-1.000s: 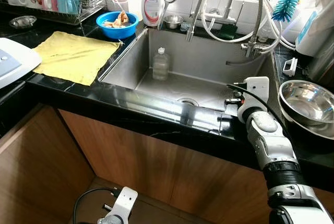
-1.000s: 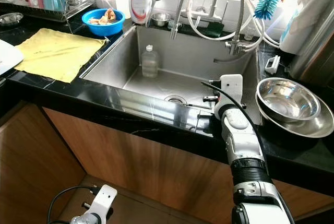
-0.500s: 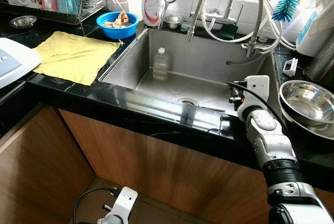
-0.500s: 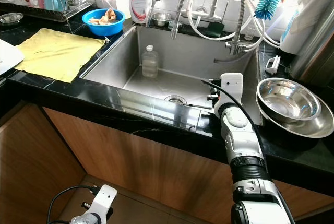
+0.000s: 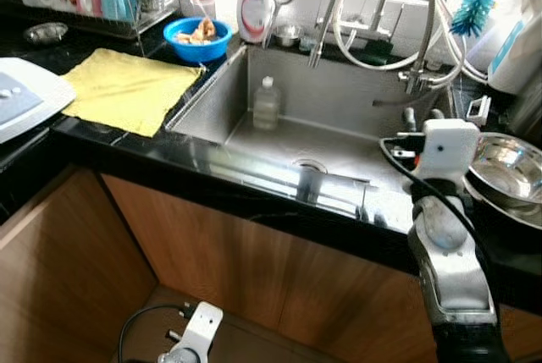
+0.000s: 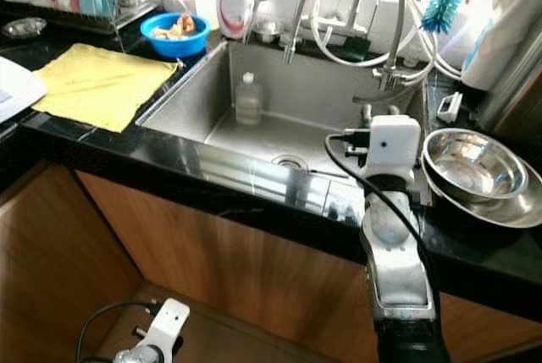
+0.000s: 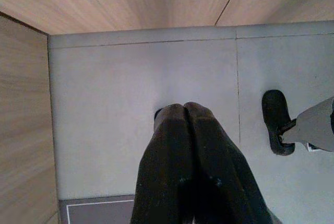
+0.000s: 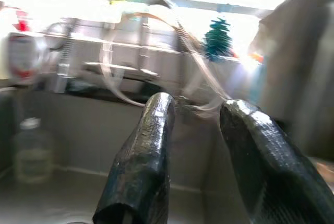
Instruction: Kitchen organization
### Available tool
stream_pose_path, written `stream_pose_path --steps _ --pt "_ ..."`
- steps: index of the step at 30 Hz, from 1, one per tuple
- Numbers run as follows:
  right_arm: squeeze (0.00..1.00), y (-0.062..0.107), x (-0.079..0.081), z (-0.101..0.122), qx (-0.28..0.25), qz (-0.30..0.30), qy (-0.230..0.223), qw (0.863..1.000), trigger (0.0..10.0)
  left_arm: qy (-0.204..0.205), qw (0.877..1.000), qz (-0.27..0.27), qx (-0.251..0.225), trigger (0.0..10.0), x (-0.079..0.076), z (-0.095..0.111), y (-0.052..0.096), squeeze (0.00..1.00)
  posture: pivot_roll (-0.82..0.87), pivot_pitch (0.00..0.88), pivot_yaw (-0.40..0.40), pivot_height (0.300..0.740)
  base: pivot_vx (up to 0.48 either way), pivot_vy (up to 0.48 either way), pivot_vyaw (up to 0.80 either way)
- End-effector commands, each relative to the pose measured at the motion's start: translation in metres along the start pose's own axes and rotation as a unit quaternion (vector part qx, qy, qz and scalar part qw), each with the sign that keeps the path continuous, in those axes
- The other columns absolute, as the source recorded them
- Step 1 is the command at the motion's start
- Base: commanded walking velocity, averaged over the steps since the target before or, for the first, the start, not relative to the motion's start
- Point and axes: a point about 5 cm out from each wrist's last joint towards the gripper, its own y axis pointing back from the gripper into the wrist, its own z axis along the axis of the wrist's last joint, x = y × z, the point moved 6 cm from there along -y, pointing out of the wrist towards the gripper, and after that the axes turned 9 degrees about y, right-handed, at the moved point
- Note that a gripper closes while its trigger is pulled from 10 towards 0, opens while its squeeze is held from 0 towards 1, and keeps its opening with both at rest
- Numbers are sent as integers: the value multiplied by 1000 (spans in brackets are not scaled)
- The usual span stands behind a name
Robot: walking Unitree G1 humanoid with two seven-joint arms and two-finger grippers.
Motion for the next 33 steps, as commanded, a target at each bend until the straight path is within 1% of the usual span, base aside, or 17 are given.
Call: stream_pose_path --steps 1,2,3,4,8,9,11,12,13,17,18,21,22,25,27,29,33 --pt "0 3 -16 1 4 -33 -7 999 10000 3 1000 -2 4 10000 -1 -2 0 0 9 39 -47 740 0 0 0" --pt "0 8 -18 -3 11 -38 -3 999 10000 0 1000 -2 4 10000 -1 -2 0 0 6 39 -47 740 0 0 0" --pt "0 18 -16 -10 18 -32 10 999 10000 -2 1000 -2 4 10000 -1 -2 0 0 10 44 -47 740 0 0 0" --pt "0 23 -13 -10 14 -26 15 999 10000 -2 1000 -1 4 10000 -1 -1 0 0 12 45 -46 740 0 0 0" --pt "0 49 -16 1 -25 -33 45 998 10000 -1 1000 3 1 10000 1 0 0 0 7 49 -41 740 0 0 0" --pt "0 49 -16 1 -25 -33 45 998 10000 -1 1000 3 1 10000 1 0 0 0 7 49 -41 740 0 0 0" --pt "0 65 -24 6 -36 -56 64 996 10000 -4 1000 5 1 10000 2 0 0 0 3 49 -38 740 0 0 0" --pt "0 65 -24 6 -36 -56 64 996 10000 -4 1000 5 1 10000 2 0 0 0 3 49 -38 740 0 0 0" --pt "0 72 -28 5 -35 -66 75 994 10000 -5 1000 5 0 10000 2 0 0 0 3 49 -38 740 0 0 0" --pt "0 89 -27 2 -41 -54 129 989 10000 -4 1000 7 -1 10000 3 1 0 0 5 49 -41 740 0 0 0" --pt "0 97 -26 -5 -32 -45 148 987 10000 -4 1000 7 -2 10000 3 1 0 0 1 48 -41 740 0 0 0" --pt "0 117 -32 -26 11 -46 147 988 10000 -3 1000 9 -4 10000 3 1 0 0 2 47 -45 740 0 0 0" --pt "0 130 -35 -39 37 -44 159 986 10000 -2 1000 10 -5 10000 3 2 0 0 2 45 -48 740 0 0 0" --pt "0 154 -36 -63 80 -29 185 979 10000 -3 1000 13 -7 10000 4 2 0 0 -1 46 -47 740 0 0 0" --pt "0 163 -39 -72 101 -39 177 978 10000 -4 1000 15 -9 10000 4 2 0 0 -4 44 -48 740 0 0 0" --pt "0 174 -49 -84 138 -75 147 977 10000 -3 1000 18 -11 10000 5 3 0 0 -2 45 -50 740 0 0 0" --pt "0 183 -45 -94 154 -62 153 974 10000 0 1000 21 -14 10000 6 3 0 0 -2 36 -50 740 0 0 0"
